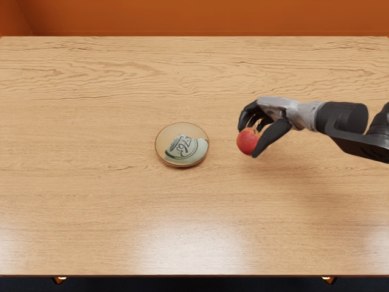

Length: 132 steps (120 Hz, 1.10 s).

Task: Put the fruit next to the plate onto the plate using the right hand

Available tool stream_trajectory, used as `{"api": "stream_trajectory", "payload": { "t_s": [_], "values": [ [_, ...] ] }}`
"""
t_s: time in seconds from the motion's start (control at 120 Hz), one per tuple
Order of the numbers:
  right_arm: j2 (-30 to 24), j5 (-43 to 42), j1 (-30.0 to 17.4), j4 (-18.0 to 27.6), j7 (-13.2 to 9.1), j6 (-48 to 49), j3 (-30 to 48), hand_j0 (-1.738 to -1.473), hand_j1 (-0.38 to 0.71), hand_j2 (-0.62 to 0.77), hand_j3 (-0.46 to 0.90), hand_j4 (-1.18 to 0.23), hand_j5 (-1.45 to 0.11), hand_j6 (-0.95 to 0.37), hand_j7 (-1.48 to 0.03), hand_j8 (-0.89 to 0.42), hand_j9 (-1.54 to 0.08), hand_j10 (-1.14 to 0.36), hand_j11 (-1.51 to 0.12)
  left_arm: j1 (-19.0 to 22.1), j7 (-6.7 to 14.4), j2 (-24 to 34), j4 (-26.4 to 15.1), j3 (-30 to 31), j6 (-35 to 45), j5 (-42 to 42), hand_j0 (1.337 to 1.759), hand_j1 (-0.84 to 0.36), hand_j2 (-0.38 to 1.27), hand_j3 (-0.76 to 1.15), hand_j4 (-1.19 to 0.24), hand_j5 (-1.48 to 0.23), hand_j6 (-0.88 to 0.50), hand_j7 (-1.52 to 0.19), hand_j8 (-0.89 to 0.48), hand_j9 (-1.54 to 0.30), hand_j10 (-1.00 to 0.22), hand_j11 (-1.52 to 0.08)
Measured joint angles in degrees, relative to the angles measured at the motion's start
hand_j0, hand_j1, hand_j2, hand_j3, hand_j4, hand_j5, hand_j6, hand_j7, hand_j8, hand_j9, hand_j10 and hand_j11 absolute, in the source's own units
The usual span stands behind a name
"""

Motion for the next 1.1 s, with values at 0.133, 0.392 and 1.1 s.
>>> {"api": "stream_trajectory", "payload": {
  "t_s": [0.133,0.392,1.1],
  "values": [
    [6.4,-0.1,1.9,-3.8,-0.1,0.5,0.1,-1.658,0.25,0.42,0.00,-0.71,-1.02,-0.52,-0.97,-0.43,-1.00,-0.59,-1.02,0.0,0.0,0.0,0.0,0.0,0.0,0.0,1.658,0.06,0.05,0.00,-0.24,-0.32,-0.24,-0.32,-0.24,-0.32,-0.24,-0.32],
    [19.6,-0.6,6.4,-14.3,-0.2,0.4,-2.6,-1.658,0.30,0.48,0.00,-0.71,-1.03,-0.48,-0.97,-0.40,-0.99,-0.56,-1.01,0.0,0.0,0.0,0.0,0.0,0.0,0.0,1.658,0.06,0.05,0.00,-0.24,-0.32,-0.24,-0.32,-0.24,-0.32,-0.24,-0.32],
    [25.9,0.6,8.6,-21.0,-0.3,-1.9,-2.9,-1.658,-0.16,0.05,0.00,-0.18,-0.25,-0.16,-0.24,-0.15,-0.25,-0.17,-0.25,0.0,0.0,0.0,0.0,0.0,0.0,0.0,1.658,0.06,0.05,0.00,-0.24,-0.32,-0.24,-0.32,-0.24,-0.32,-0.24,-0.32]
  ]
}}
